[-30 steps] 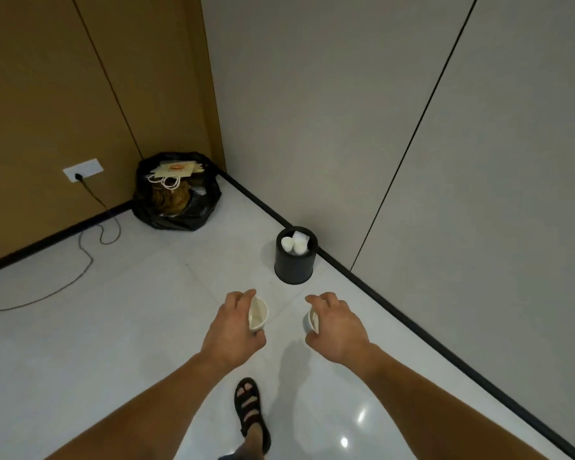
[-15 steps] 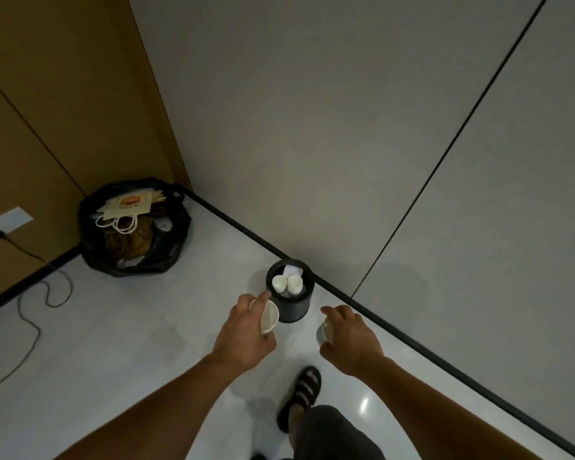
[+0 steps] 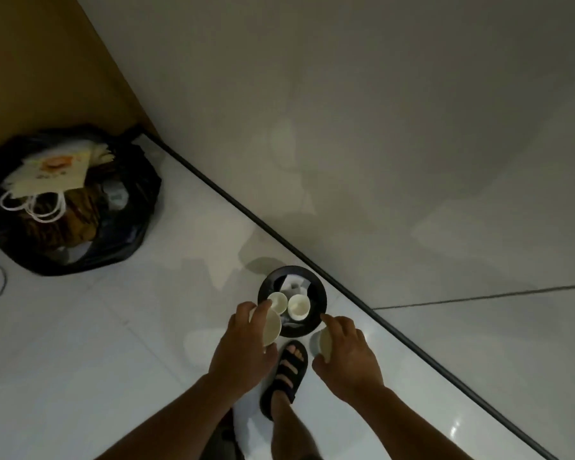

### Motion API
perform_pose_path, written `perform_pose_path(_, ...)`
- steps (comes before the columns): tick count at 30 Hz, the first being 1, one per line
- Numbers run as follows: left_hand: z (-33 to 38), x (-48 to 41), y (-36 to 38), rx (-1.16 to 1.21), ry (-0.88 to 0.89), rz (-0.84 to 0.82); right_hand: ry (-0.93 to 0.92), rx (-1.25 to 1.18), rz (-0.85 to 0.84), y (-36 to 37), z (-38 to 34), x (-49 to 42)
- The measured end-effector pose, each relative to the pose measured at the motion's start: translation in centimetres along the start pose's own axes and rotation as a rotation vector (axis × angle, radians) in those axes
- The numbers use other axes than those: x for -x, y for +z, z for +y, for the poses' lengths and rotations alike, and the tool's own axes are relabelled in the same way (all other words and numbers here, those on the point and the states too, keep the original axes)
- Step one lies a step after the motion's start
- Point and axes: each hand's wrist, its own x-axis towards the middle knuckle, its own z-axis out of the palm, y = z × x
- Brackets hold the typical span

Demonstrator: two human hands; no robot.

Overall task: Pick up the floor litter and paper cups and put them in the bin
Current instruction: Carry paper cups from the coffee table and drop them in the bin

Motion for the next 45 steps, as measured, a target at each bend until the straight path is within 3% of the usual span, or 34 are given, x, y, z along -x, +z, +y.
perform_pose_path(7,-6.9,-13.5,12.5,0.016,-0.001,-0.028,-0.008,-0.025,0.003,9.0,4.6,-15.5)
perform_pose_path(13,-12.3,-17.9,21.7,0.013,0.033,-0.102,-0.001,0.048,-0.003,17.1,8.8,-21.7)
perform_pose_path(20,-15.7,-19.3,25.2,-0.259,0.188,-0.094,-0.047,0.120,-0.038,22.0,10.9,-23.8)
perform_pose_path(25,-17.7,-19.6,26.3,-0.408,0.260,-0.259,-0.101,0.174,-0.043,23.4,11.0,-24.5)
perform_pose_path(31,-16.6,-18.9,23.9,-0.406,0.217,-0.308,-0.086,0.170,-0.048,21.4,10.5,-23.2)
perform_pose_path(36,-13.7,-16.5,16.6,-0.374,0.121,-0.280,-0.051,0.209,-0.063,15.9,8.6,-18.7)
perform_pose_path(45,-3.3,-10.8,2.6,-0.345,0.254,-0.221,0.127,0.205,0.017,3.4,2.4,-8.2)
